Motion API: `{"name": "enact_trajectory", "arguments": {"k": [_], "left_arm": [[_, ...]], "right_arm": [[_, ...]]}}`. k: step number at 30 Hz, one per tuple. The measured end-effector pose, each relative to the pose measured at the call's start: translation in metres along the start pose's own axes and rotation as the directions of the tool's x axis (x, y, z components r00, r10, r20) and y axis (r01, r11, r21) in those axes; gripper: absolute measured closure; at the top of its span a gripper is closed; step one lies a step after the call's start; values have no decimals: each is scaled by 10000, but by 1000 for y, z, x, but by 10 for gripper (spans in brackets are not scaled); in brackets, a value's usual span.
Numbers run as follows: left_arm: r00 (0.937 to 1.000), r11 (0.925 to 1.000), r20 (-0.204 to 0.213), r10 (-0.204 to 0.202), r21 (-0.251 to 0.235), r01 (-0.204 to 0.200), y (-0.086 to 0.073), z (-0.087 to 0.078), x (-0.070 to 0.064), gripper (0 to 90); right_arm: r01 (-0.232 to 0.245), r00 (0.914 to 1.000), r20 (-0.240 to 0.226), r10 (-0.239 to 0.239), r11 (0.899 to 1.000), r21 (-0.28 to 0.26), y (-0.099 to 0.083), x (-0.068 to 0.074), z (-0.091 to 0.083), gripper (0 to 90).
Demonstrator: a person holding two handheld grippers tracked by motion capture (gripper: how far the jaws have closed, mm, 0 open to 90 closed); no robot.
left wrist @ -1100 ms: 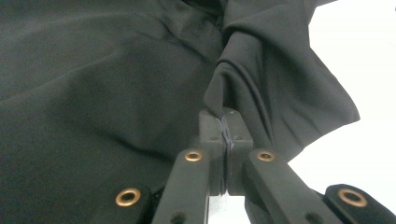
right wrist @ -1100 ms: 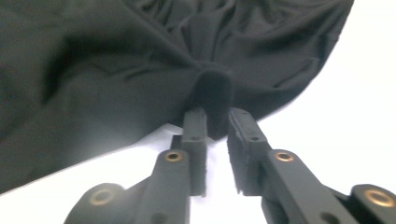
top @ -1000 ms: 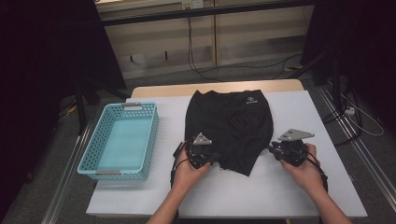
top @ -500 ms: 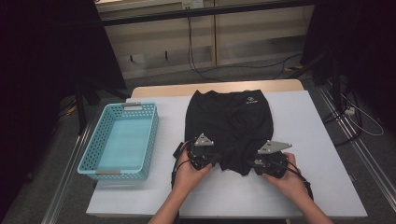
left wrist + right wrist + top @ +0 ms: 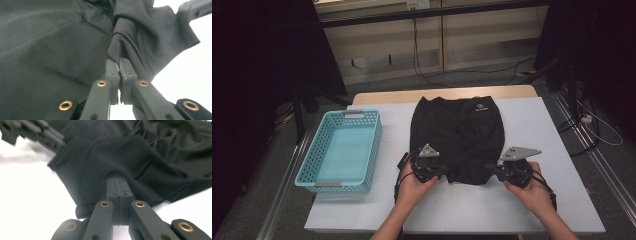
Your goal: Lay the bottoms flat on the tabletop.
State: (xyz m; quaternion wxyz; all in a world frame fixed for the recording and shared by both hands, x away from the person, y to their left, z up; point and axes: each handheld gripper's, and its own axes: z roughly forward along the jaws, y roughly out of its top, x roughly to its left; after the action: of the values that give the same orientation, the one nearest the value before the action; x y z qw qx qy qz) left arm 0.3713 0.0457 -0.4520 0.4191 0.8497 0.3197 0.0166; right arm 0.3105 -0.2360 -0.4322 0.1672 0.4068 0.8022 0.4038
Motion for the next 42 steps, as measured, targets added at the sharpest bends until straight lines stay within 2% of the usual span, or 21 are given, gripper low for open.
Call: {"name": "enact_trajectory", "arguments": {"k": [6, 9, 13, 17, 19, 22, 24, 25, 29, 32, 38, 42], "left_arm": [[10000, 10000, 49, 8, 57, -9, -1, -1, -2, 865], [10000, 10000, 10, -33, 74, 33, -2, -2, 0, 841], [9998, 9999, -123, 137, 23, -137, -2, -6, 2, 750], [9988, 9988, -83, 477, -99, -478, 1, -10, 1, 571], [9990, 9986, -42, 436, -283, -437, 1, -11, 1, 485], [9978, 9972, -66, 663, -353, -665, 2, -12, -1, 426], [9957, 9955, 5, 922, -223, -922, 2, -12, -3, 412], [9952, 9949, 55, 981, -220, -980, 2, -11, -4, 411], [9946, 9944, 45, 1040, -171, -1040, 2, -11, -5, 399], [9939, 9936, 58, 1104, -235, -1102, 2, -11, -6, 390], [9891, 9888, 94, 1472, -258, -1469, 5, -15, -14, 379], [9861, 9864, 272, 1641, -166, -1637, 6, -14, -21, 483]], "right_arm": [[-116, 9999, 101, 124, 9971, -757, 13, -2, -5, 900], [-58, 9999, 107, 66, 9968, -796, 21, -2, 3, 900], [16, 9994, 346, -2, 9991, -416, 28, -8, 22, 900], [7, 9984, 558, -16, 9999, 156, 30, -13, 41, 900], [101, 9977, 664, -131, 9989, 454, 28, -12, 49, 900], [331, 9949, 927, -402, 9964, 778, 24, -11, 55, 889], [230, 9950, 947, -316, 9957, 899, 21, -10, 58, 843], [214, 9947, 982, -298, 9962, 849, 20, -10, 57, 824], [37, 9918, 1274, -77, 9995, 313, 20, -13, 45, 635], [144, 9900, 1404, -164, 9998, 150, 19, -12, 33, 556], [313, 9918, 1237, -316, 9995, 43, 11, -2, 13, 478], [339, 9928, 1147, -334, 9994, -25, 7, 4, 3, 465]]}}
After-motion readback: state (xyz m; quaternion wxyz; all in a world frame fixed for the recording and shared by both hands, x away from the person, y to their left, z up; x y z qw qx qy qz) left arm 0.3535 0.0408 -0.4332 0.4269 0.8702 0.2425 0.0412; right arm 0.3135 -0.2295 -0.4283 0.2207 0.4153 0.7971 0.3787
